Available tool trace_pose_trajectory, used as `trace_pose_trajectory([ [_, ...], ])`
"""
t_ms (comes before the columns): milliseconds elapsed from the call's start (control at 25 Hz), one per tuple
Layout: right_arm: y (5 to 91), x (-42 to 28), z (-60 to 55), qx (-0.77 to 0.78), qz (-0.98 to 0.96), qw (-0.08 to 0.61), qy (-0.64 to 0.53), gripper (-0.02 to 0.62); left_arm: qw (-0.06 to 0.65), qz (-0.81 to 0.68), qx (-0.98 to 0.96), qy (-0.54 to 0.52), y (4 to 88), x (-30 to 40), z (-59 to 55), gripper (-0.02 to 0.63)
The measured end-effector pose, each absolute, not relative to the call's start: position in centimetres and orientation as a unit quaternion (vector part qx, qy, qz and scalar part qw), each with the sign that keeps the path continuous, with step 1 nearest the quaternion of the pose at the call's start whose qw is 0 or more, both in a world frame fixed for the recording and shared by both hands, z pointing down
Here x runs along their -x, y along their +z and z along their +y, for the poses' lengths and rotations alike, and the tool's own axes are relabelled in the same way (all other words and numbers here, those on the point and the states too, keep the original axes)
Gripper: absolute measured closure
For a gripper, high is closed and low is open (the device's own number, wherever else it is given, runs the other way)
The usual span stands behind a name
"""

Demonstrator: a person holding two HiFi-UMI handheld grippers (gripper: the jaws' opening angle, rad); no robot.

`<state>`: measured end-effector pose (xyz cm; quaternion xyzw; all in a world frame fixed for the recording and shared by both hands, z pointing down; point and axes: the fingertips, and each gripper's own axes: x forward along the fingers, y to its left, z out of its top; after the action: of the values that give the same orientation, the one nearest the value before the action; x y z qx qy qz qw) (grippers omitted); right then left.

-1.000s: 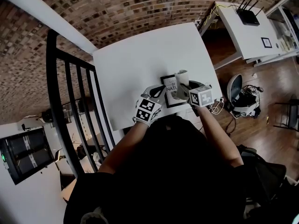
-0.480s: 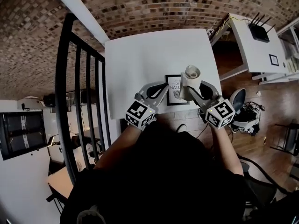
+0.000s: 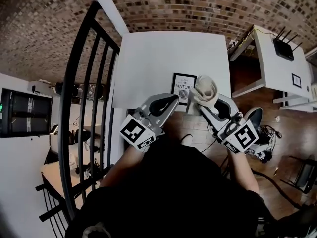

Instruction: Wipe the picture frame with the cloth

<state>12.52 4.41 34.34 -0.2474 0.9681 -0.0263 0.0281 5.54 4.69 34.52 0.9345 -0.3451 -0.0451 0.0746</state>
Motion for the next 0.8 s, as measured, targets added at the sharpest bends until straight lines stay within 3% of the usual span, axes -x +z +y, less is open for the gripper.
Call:
trace_pose_trajectory([
  [480, 31.5, -11.0, 11.2, 0.214, 0.975, 0.054, 0.018, 0.445, 0.072, -0.316, -0.943, -0.073, 31.5, -5.5, 10.3, 0.604],
  [800, 32.4, -8.2, 12.6, 0.234, 0.972, 0.013, 0.016, 0.445, 0.046, -0.299, -0.950, -0.074, 30.6, -3.0, 11.8, 0.604],
])
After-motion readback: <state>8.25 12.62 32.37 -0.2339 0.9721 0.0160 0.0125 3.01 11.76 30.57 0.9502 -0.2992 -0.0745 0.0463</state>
